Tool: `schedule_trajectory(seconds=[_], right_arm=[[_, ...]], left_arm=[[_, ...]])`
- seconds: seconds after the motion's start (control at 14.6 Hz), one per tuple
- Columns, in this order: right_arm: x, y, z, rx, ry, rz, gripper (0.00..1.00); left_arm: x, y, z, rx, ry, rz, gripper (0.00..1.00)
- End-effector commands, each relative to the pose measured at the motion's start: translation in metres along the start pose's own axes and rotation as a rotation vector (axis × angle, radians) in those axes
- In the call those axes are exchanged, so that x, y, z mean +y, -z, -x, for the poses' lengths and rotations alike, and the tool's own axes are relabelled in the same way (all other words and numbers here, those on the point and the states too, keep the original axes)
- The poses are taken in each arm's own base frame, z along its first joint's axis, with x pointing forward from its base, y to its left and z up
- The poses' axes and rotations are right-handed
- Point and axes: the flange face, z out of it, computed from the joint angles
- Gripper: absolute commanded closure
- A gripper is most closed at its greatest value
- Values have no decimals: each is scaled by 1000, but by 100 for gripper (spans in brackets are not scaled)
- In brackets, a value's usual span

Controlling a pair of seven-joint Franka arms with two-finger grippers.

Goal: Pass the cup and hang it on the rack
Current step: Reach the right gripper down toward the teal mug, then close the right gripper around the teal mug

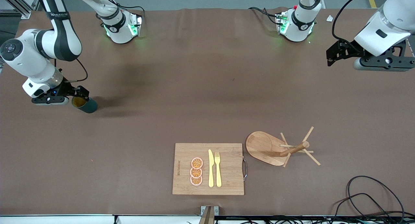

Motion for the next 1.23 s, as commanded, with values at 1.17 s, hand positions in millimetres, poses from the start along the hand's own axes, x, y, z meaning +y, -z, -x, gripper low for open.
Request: schedule_trajectory(seconds=[1.17], right_arm=[[9, -72, 29, -20, 6, -9, 0]], left_arm=[[12, -4, -4, 5, -13, -21, 0]])
